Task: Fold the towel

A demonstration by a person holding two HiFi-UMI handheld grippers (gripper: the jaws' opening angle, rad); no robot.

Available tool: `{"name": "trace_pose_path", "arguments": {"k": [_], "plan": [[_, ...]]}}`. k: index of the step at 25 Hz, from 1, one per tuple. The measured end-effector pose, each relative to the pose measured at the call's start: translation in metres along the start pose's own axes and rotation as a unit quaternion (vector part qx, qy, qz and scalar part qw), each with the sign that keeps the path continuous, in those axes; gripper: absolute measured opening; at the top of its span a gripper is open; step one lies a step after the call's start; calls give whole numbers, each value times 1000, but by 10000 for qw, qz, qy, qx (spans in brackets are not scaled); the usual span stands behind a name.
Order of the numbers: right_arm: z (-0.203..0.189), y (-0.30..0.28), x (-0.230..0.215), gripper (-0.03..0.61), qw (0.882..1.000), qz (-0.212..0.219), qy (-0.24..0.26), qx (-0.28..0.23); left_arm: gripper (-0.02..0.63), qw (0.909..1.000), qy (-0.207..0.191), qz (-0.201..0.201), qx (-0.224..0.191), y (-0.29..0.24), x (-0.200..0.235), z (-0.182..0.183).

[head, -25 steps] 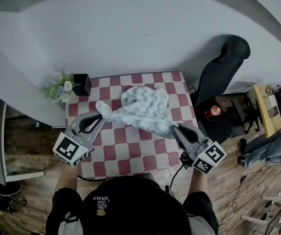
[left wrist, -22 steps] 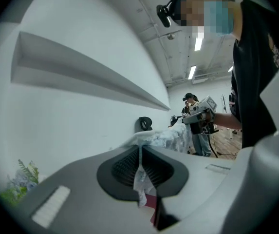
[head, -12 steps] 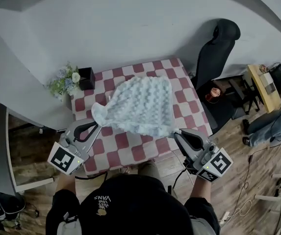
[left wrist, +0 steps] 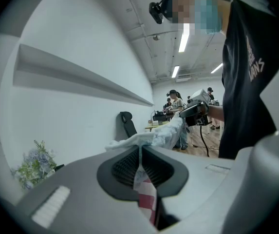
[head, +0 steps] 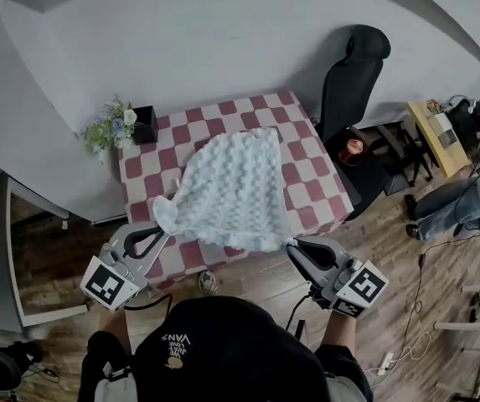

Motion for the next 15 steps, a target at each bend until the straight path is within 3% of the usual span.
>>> {"name": "trace_pose_path", "arguments": {"k": [6,10,15], "plan": [[-17,43,22,29,9996,47,-120,235,20,9999,121,91,-44,18,-49,-10],[-31,77,36,29,9991,78,-248,335,20,9992,148,116,349,27,-88,-10],[-50,107,51,29,9983,111,-460,338,20,9984,243,69,497,43,-131,-14]]}}
Point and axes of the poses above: the fingertips, and each gripper's own axes: y backward along the fingers, x to its left, z out of its top, the point moved 8 cm from there along y, backward along the fingers, and after that the axes turned 9 degrees about -x, right-handed, at the moved point
